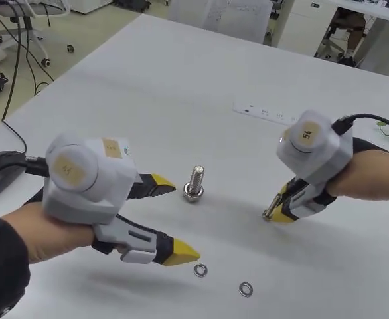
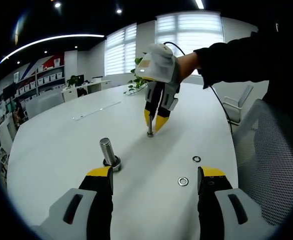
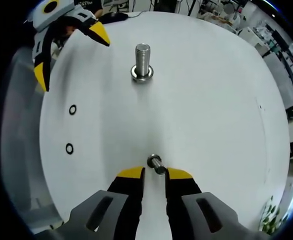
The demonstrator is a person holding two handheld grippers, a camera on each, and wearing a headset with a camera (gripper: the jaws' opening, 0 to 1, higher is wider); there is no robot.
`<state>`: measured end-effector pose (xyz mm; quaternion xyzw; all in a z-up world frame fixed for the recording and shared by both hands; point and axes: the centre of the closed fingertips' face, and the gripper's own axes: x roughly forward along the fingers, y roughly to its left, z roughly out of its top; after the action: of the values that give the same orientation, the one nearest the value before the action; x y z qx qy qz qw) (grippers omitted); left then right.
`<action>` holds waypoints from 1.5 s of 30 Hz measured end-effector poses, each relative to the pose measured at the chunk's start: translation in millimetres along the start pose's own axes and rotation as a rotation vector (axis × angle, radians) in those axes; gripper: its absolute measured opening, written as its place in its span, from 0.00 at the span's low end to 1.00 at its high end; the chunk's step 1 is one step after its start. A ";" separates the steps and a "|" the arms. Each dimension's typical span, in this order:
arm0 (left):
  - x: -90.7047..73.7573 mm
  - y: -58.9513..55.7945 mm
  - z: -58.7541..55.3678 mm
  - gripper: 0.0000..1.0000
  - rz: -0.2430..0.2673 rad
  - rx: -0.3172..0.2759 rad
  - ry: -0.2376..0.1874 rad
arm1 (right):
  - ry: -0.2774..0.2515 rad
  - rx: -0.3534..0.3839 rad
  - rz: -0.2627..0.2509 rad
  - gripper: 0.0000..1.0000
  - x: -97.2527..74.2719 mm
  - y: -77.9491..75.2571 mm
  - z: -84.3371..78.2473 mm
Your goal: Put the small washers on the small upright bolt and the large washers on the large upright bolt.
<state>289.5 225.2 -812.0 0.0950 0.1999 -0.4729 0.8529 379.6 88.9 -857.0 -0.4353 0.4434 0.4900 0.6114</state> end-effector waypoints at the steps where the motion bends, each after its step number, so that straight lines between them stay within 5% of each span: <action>1: -0.1 0.1 0.3 0.68 0.001 0.000 -0.001 | -0.001 0.003 -0.003 0.17 -2.0 1.4 -0.5; 24: -0.1 -3.2 0.6 0.68 -0.009 0.009 0.002 | 0.012 0.028 0.020 0.18 -11.3 34.3 -19.9; 45: -0.3 -2.8 2.9 0.68 -0.012 0.020 -0.002 | -0.010 0.005 0.065 0.18 -7.6 92.8 -18.2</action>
<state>287.7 222.9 -809.2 0.1017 0.1951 -0.4800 0.8492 285.1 82.8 -862.8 -0.4166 0.4557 0.5106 0.5983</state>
